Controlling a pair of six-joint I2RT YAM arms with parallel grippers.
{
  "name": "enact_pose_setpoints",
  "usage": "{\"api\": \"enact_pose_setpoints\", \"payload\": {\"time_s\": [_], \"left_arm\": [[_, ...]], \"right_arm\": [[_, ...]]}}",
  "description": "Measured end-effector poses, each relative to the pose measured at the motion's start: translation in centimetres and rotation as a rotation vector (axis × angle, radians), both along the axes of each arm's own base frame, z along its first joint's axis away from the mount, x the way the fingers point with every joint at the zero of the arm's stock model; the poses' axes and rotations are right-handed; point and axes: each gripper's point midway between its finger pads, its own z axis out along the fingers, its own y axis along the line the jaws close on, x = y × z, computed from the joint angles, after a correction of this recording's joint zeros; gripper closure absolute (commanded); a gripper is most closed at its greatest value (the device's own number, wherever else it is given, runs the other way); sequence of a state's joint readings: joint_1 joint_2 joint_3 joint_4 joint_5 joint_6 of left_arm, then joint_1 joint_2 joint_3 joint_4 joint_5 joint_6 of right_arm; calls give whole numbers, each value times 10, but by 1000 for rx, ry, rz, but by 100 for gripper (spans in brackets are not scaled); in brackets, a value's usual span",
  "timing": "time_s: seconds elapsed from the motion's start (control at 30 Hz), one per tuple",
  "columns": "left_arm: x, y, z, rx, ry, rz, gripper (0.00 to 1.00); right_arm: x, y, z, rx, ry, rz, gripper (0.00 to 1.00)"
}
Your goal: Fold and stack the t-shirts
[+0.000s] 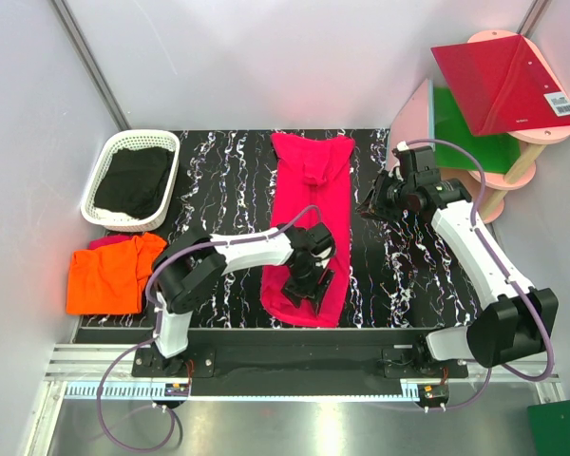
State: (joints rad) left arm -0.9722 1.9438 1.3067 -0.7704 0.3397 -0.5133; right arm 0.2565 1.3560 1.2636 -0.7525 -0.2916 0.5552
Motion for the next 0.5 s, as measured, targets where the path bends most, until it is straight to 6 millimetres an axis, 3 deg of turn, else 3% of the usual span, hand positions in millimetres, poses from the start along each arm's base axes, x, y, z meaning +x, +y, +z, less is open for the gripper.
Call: {"api": "enact_pose_setpoints", "payload": {"time_s": [0.2, 0.27, 0.3, 0.37, 0.5], "left_arm": [[11, 13, -2, 41, -6, 39, 39], [16, 16, -2, 55, -13, 46, 52], [19, 16, -2, 59, -18, 46, 77], [23, 16, -4, 68, -24, 47, 97], [28, 15, -7, 74, -30, 39, 100]], "right_arm": [[1, 3, -7, 7, 27, 12, 73], [1, 4, -10, 6, 37, 14, 73], [1, 4, -11, 7, 39, 16, 73], [1, 5, -11, 10, 42, 19, 73], [0, 6, -11, 16, 44, 25, 73]]}}
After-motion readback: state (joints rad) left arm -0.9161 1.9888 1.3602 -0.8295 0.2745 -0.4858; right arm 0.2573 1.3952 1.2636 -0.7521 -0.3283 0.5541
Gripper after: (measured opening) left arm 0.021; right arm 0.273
